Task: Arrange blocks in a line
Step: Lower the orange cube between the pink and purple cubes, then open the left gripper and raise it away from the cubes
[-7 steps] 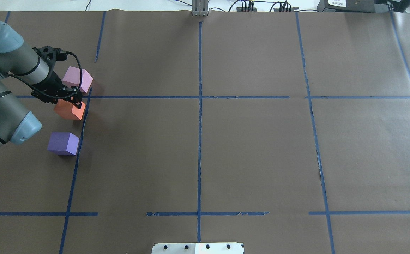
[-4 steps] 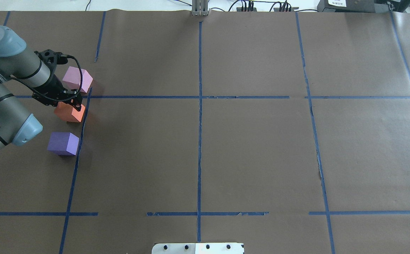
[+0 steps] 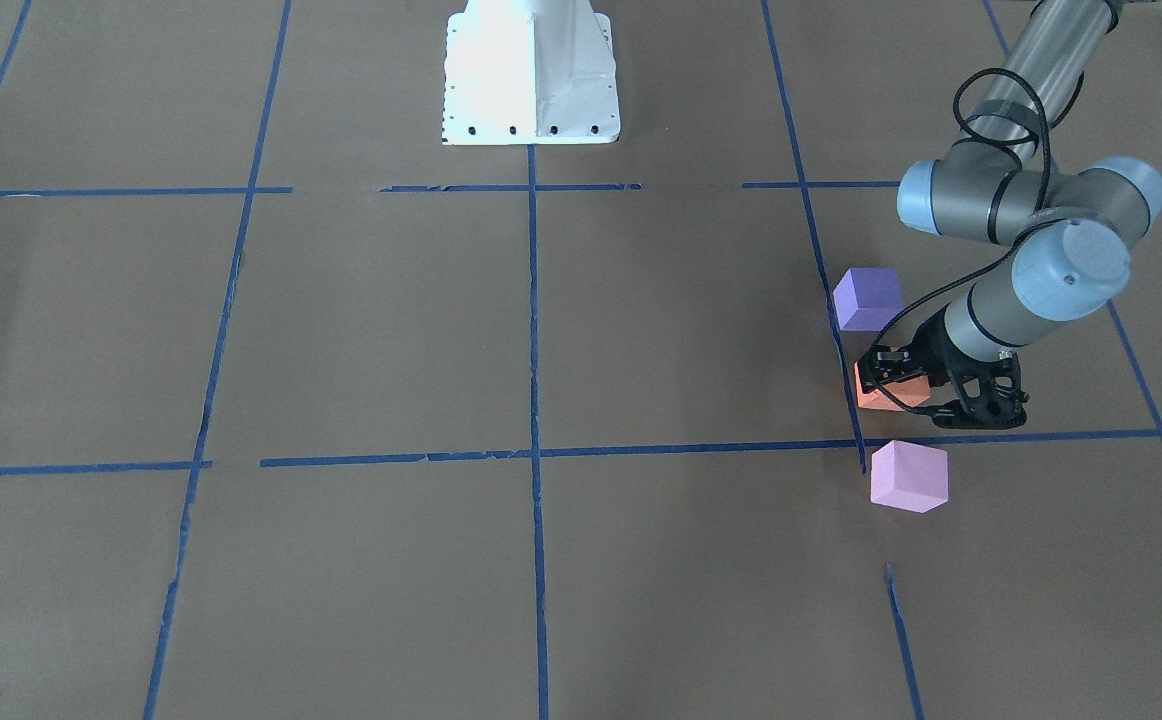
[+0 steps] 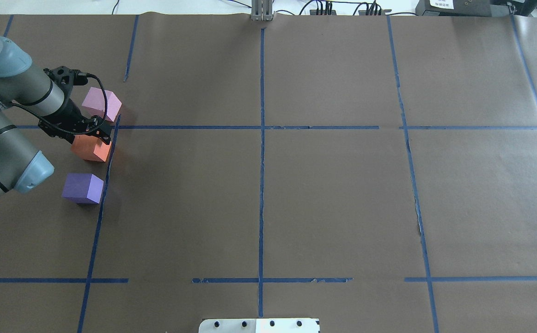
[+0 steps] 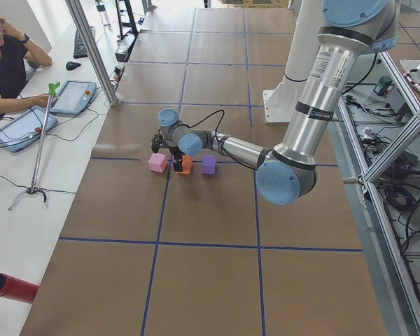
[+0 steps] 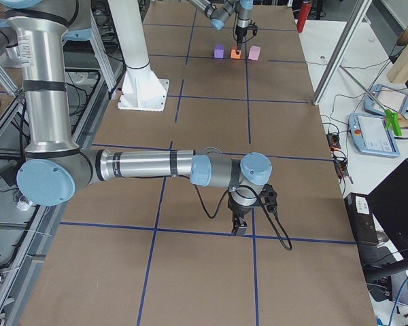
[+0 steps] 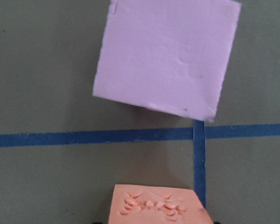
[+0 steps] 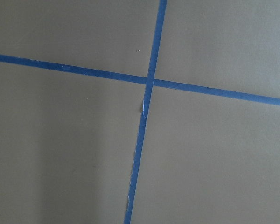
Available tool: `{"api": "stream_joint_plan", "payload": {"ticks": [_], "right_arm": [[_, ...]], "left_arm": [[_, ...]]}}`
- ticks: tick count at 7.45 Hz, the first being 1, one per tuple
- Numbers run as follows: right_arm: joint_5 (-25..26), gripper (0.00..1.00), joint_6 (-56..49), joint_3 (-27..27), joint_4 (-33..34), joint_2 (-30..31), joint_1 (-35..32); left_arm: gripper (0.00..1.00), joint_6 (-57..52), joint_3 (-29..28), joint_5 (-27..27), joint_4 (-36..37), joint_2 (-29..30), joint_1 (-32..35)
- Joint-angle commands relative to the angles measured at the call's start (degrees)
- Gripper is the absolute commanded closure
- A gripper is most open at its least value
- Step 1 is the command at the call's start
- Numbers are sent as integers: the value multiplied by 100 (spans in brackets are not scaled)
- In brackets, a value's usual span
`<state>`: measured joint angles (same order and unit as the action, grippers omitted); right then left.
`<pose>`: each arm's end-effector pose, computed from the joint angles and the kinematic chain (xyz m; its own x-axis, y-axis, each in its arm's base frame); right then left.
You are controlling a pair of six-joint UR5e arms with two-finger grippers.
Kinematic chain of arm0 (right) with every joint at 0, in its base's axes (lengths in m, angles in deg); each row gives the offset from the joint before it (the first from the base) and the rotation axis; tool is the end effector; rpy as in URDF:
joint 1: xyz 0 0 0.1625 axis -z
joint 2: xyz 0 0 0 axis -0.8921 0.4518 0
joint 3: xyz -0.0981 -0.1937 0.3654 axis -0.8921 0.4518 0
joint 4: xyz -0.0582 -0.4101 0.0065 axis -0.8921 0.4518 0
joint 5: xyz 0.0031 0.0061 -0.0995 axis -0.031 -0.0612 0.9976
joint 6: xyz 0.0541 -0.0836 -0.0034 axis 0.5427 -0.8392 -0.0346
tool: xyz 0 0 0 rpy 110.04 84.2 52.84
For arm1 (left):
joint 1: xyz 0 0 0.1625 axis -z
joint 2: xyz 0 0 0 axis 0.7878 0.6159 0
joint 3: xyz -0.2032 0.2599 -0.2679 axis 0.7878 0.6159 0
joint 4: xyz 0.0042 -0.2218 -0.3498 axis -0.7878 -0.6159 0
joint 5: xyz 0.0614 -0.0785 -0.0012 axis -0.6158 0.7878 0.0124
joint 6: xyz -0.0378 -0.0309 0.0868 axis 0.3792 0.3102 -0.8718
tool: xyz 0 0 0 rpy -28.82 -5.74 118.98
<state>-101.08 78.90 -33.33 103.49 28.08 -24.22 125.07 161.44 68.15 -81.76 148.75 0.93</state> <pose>0.0442 -0.5070 0.6397 0.7352 -0.1418 0.6629 0.1636 0.9861 0.0295 0.3357 -0.5617 0.4840 0.6545 0.0412 -0.7549 -0.0593 0.9982 0.0031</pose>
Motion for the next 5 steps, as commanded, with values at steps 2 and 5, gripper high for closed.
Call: {"api": "stream_joint_plan", "payload": {"ticks": [2, 5], "right_arm": [[0, 0, -9, -9, 0, 0, 0], [0, 0, 0, 0, 0, 0, 0]], "left_arm": [[0, -57, 536, 38, 360, -6, 445], [0, -1246, 1704, 55, 2052, -33, 1289]]}}
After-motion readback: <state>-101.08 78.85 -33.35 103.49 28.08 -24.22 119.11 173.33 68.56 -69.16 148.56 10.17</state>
